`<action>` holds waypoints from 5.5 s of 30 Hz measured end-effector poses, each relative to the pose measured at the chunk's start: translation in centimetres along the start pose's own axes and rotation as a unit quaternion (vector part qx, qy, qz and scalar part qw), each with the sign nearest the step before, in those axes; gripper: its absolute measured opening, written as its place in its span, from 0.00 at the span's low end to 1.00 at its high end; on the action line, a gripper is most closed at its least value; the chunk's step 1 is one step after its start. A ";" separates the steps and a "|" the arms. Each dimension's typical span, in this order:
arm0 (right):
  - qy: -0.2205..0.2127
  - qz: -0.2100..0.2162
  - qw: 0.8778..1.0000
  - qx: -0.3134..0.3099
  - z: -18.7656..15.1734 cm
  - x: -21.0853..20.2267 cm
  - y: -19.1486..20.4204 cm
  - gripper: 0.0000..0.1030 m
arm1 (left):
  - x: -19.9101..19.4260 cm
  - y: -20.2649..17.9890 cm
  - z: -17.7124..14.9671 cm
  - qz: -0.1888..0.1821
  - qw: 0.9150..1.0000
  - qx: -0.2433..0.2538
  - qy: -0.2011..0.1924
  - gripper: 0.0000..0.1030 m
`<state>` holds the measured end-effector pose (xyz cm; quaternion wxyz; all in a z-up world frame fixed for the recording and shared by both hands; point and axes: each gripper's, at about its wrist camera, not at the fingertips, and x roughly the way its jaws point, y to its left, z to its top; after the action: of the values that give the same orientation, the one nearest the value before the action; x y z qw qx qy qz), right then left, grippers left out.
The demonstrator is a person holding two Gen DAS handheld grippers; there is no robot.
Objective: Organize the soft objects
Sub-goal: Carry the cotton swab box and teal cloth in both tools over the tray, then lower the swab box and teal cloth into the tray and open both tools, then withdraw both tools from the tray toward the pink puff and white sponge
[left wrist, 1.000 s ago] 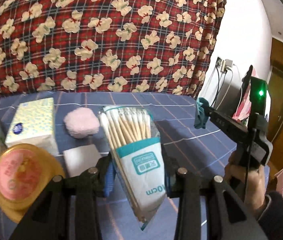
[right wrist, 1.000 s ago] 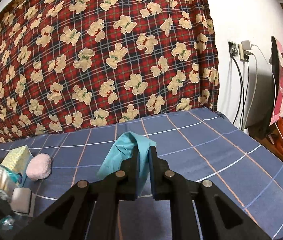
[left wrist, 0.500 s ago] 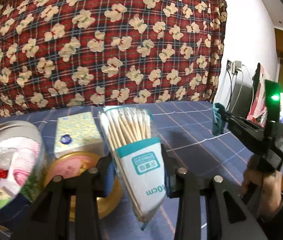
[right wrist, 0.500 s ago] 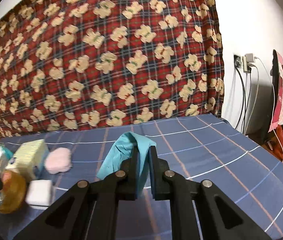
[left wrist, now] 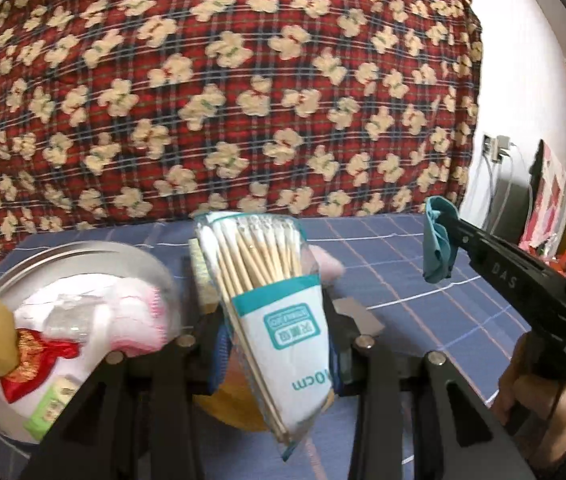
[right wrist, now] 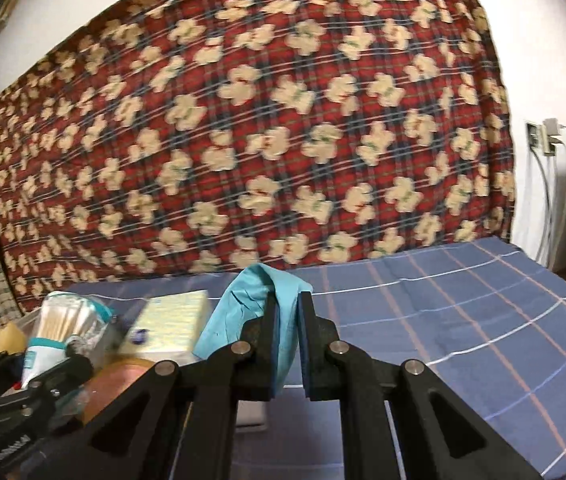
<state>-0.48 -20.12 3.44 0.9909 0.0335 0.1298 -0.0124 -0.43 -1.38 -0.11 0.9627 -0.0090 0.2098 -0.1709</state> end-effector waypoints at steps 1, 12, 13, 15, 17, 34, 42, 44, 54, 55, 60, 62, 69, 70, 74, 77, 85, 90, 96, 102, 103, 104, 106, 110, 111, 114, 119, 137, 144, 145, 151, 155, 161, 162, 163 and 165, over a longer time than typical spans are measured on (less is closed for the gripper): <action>0.000 0.005 1.000 -0.001 -0.1 0.0 0.6 0.09 | -0.1 0.5 0.0 0.006 1.000 -0.002 0.000 0.36; 0.001 0.062 0.998 -0.012 -0.3 1.1 7.5 0.09 | -1.1 6.5 -0.5 0.064 0.998 -0.028 0.000 0.36; 0.002 0.070 0.997 -0.014 -0.3 1.2 8.3 0.09 | -1.2 7.2 -0.5 0.070 0.997 -0.031 -0.001 0.36; 0.003 0.079 0.997 -0.019 -0.3 1.5 9.5 0.09 | -1.5 8.2 -0.5 0.079 0.996 -0.037 -0.002 0.36; 0.003 0.089 0.996 -0.027 -0.3 1.8 10.9 0.09 | -1.7 9.2 -0.5 0.091 0.995 -0.041 -0.002 0.36; 0.012 0.151 0.987 -0.055 -0.2 5.1 20.0 0.10 | -2.0 16.0 -1.0 0.172 0.983 -0.069 0.001 0.36; 0.037 0.149 0.987 -0.055 -0.4 7.7 22.2 0.10 | -1.5 18.4 -1.4 0.204 0.975 -0.082 0.019 0.36; 0.043 0.148 0.986 -0.056 -0.5 8.1 22.5 0.10 | -1.3 19.0 -1.5 0.211 0.973 -0.087 0.025 0.36; 0.077 0.159 0.981 -0.075 -1.8 9.3 23.2 0.10 | -0.6 19.0 -1.7 0.227 0.971 -0.066 0.034 0.36; 0.078 0.160 0.981 -0.077 -1.9 9.3 23.3 0.10 | -0.5 19.0 -1.6 0.230 0.971 -0.064 0.035 0.36; 0.083 0.167 0.979 -0.079 -2.1 9.3 23.5 0.10 | -0.3 19.2 -1.6 0.242 0.967 -0.060 0.044 0.36; 0.086 0.169 0.978 -0.081 -2.2 9.4 23.6 0.10 | -0.2 19.2 -1.5 0.244 0.967 -0.059 0.046 0.36; 0.105 0.210 0.970 -0.071 -2.7 10.0 23.6 0.10 | 0.1 18.9 -1.5 0.258 0.963 -0.048 0.053 0.41; 0.111 0.221 0.966 -0.068 -2.8 10.3 23.6 0.10 | 0.1 19.0 -1.6 0.262 0.962 -0.049 0.054 0.43; 0.119 0.235 0.963 -0.049 -2.9 10.4 23.0 0.47 | -0.2 19.1 -1.3 0.249 0.965 -0.059 0.052 0.88; 0.081 0.237 0.968 -0.030 -2.4 9.0 22.0 0.81 | -1.0 18.4 -1.0 0.232 0.971 -0.056 0.031 1.00; 0.006 0.202 0.979 -0.026 -1.3 6.4 20.3 0.81 | -1.3 17.3 -0.8 0.280 0.959 -0.035 0.024 1.00; -0.008 0.189 0.982 -0.020 -1.0 6.0 19.6 0.81 | -1.8 17.4 -0.9 0.280 0.958 -0.056 0.019 1.00; -0.009 0.181 0.983 -0.027 -1.1 5.9 19.3 0.81 | -2.1 16.6 -0.9 0.281 0.958 -0.057 0.011 1.00; -0.023 0.159 0.986 -0.038 -1.3 5.2 18.2 0.81 | -2.6 15.4 -1.1 0.268 0.961 -0.074 -0.008 1.00; -0.023 0.154 0.987 -0.041 -1.4 5.1 17.9 0.81 | -2.6 15.2 -1.1 0.264 0.961 -0.076 -0.010 1.00; -0.024 0.151 0.987 -0.043 -1.4 5.0 17.7 0.81 | -2.5 14.9 -1.2 0.261 0.962 -0.075 -0.012 1.00; -0.026 0.142 0.988 -0.052 -1.5 4.7 17.0 0.81 | -2.4 14.3 -1.3 0.260 0.963 -0.072 -0.014 1.00; -0.032 0.129 0.990 -0.057 -1.5 4.3 15.6 0.81 | -1.8 13.3 -1.7 0.257 0.964 -0.068 -0.015 1.00; -0.031 0.127 0.990 -0.055 -1.4 4.3 15.3 0.81 | -1.7 13.0 -1.8 0.257 0.964 -0.068 -0.016 1.00; -0.029 0.127 0.990 -0.048 -1.3 4.3 14.5 0.81 | -1.3 12.3 -2.0 0.256 0.965 -0.064 -0.015 1.00; -0.027 0.127 0.990 -0.046 -1.3 4.2 14.1 0.81 | -1.6 11.3 -1.8 0.258 0.964 -0.060 -0.032 1.00; -0.039 0.076 0.994 -0.064 -1.4 2.4 9.4 0.81 | -2.0 9.2 -2.0 0.249 0.965 -0.072 -0.047 1.00; -0.032 0.040 0.997 -0.053 -1.1 2.4 5.5 0.81 | -1.5 7.2 -1.9 0.235 0.969 -0.061 -0.046 1.00; -0.031 0.033 0.998 -0.051 -1.0 2.4 5.0 0.81 | -1.5 7.0 -1.9 0.233 0.969 -0.061 -0.047 1.00; -0.018 0.004 0.999 -0.034 -0.8 2.7 1.9 0.81 | -0.9 5.6 -1.8 0.217 0.973 -0.063 -0.038 1.00; -0.009 -0.006 1.000 -0.016 -0.7 2.8 0.0 0.81 | -0.5 4.2 -1.7 0.206 0.977 -0.047 -0.037 1.00; 0.000 -0.003 1.000 -0.016 -0.7 2.9 -0.8 0.81 | 0.1 2.4 -1.4 0.192 0.980 -0.031 -0.031 1.00; 0.006 0.001 1.000 -0.020 -0.8 3.1 -0.9 0.81 | 0.2 2.2 -1.4 0.191 0.981 -0.028 -0.030 1.00; 0.014 0.005 1.000 -0.025 -0.9 3.2 -0.9 0.81 | 0.2 1.9 -1.4 0.189 0.981 -0.025 -0.030 1.00; 0.031 0.009 0.999 -0.037 -1.2 3.7 -0.7 0.81 | 0.4 1.4 -1.3 0.188 0.982 -0.018 -0.030 1.00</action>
<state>2.71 -20.83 1.26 0.9871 -0.0016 0.1601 0.0026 -0.17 -0.14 -1.57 0.9831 0.0083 0.1822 0.0170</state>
